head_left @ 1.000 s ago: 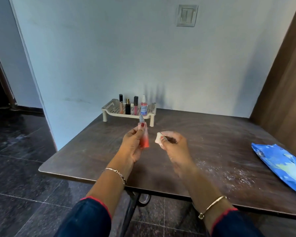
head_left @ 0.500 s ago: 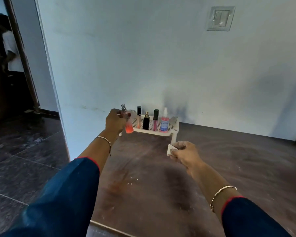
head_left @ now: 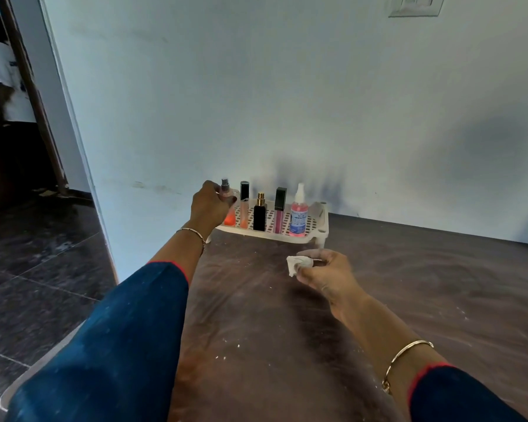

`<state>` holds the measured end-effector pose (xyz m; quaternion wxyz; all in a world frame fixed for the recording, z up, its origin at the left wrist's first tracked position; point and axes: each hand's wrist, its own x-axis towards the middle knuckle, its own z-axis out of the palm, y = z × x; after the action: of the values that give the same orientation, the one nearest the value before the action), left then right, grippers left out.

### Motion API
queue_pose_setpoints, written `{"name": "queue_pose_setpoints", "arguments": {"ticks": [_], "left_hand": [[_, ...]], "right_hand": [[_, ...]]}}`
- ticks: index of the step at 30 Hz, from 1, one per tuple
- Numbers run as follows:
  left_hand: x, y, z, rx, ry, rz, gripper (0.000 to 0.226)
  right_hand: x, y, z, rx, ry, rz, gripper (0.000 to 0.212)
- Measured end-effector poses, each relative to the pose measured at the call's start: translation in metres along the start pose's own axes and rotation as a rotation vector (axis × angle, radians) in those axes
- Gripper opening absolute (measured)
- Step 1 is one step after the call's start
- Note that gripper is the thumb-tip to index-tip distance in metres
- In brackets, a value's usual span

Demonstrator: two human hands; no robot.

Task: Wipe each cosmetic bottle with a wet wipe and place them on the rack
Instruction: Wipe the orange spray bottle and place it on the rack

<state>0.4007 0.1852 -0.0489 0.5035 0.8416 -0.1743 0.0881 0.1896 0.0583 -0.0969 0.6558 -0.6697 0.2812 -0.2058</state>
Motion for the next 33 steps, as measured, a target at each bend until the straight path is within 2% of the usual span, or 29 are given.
{"name": "queue_pose_setpoints", "arguments": {"ticks": [13, 18, 23, 28, 33], "left_hand": [[0.002, -0.001, -0.001, 0.082, -0.019, 0.013, 0.044], [-0.002, 0.003, -0.003, 0.115, -0.02, 0.014, 0.055], [-0.022, 0.01, -0.014, 0.176, 0.074, -0.003, 0.063], [-0.065, 0.03, -0.022, 0.135, 0.095, -0.004, 0.055], [-0.124, 0.065, -0.024, -0.057, -0.079, 0.063, 0.031]], "right_hand": [[-0.001, 0.0, 0.004, 0.062, -0.024, 0.037, 0.023], [-0.007, -0.008, 0.001, 0.088, -0.047, 0.02, 0.022], [-0.018, -0.016, -0.003, 0.116, -0.017, 0.005, 0.022], [-0.046, -0.04, -0.01, 0.197, 0.016, -0.017, 0.02], [-0.087, -0.062, -0.024, 0.268, 0.083, -0.03, 0.018]]}}
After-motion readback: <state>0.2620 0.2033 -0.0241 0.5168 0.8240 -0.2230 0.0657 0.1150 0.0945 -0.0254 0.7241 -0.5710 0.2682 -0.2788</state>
